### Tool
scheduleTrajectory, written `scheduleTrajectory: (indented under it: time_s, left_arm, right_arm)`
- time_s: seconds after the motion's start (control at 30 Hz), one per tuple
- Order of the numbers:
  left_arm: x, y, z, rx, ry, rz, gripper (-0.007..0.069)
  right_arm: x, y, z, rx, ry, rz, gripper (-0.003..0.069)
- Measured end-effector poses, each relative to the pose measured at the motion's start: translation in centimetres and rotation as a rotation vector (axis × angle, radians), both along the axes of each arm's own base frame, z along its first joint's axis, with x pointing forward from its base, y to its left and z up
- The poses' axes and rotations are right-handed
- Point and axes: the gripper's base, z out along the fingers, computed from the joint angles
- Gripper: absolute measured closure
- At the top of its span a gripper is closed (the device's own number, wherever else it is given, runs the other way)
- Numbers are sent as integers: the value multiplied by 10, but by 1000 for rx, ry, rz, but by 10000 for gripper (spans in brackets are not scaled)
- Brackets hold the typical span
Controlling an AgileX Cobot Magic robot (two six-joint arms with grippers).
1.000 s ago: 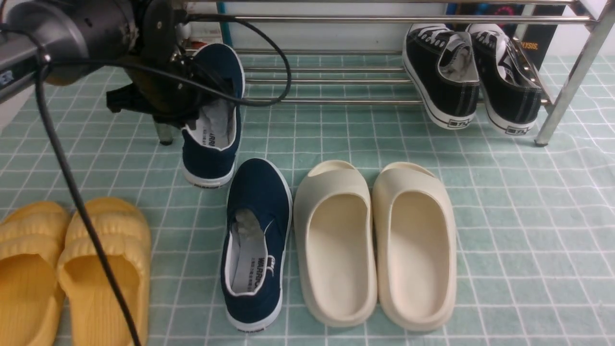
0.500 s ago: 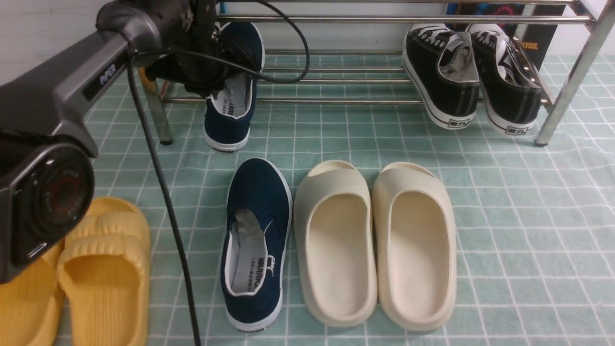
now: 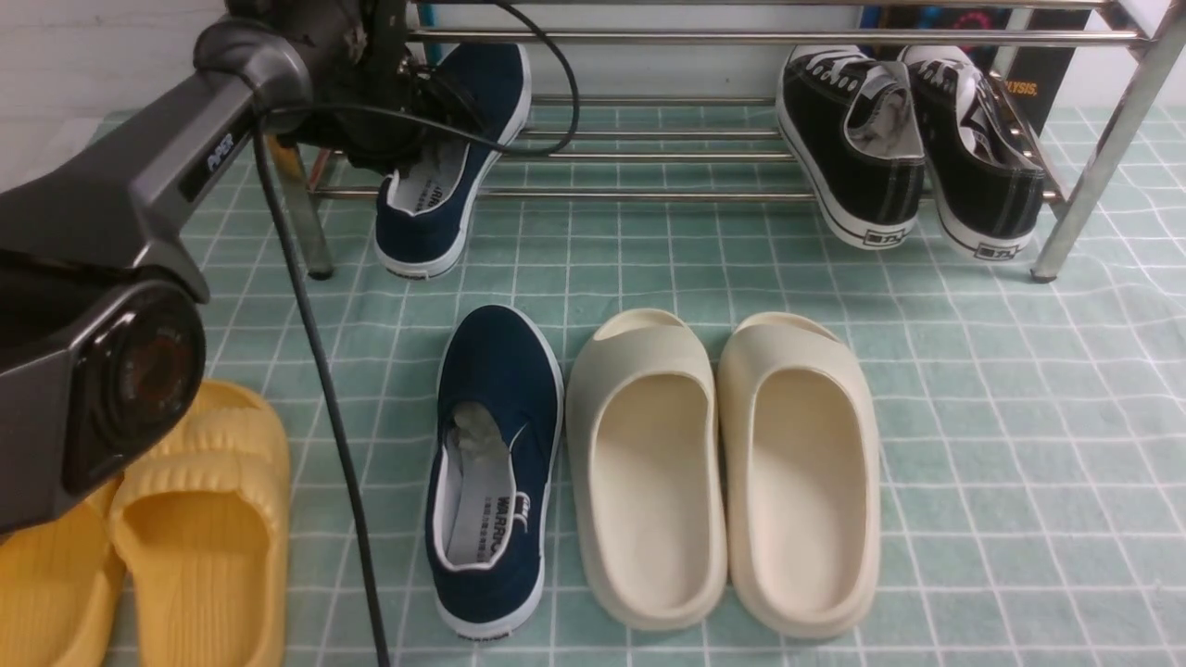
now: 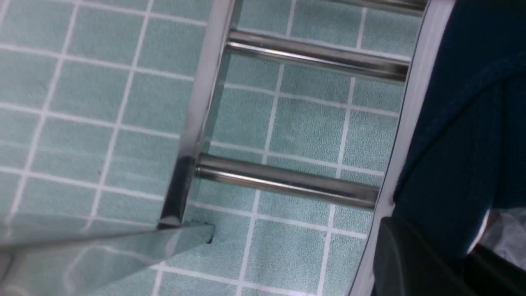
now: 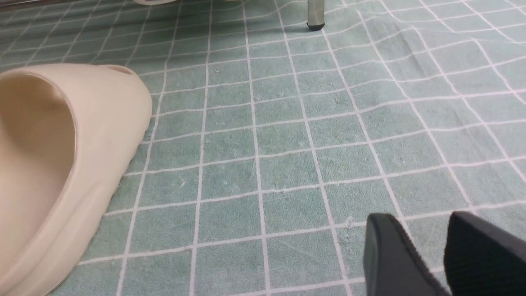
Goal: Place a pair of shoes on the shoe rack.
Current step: Use the left arm to put a shoe into the shoe rack
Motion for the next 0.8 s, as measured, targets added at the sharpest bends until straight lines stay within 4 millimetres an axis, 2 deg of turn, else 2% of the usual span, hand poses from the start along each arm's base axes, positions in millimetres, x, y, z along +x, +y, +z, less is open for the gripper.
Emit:
scheduleTrajectory:
  time_s: [0.13, 0.67, 0.77, 0.8]
  left_arm:
    - [1, 5, 0, -69, 11, 18, 617]
    - [3, 5, 2, -102, -9, 23, 606]
    - [4, 5, 3, -121, -29, 36, 550]
    - [6, 4, 4, -140, -50, 47, 482]
  right_arm:
    - [0, 0, 0, 0, 0, 0, 421]
    - [0, 0, 0, 0, 0, 0, 419]
    - [0, 0, 0, 0, 0, 0, 419]
    - [0, 0, 0, 0, 0, 0, 419]
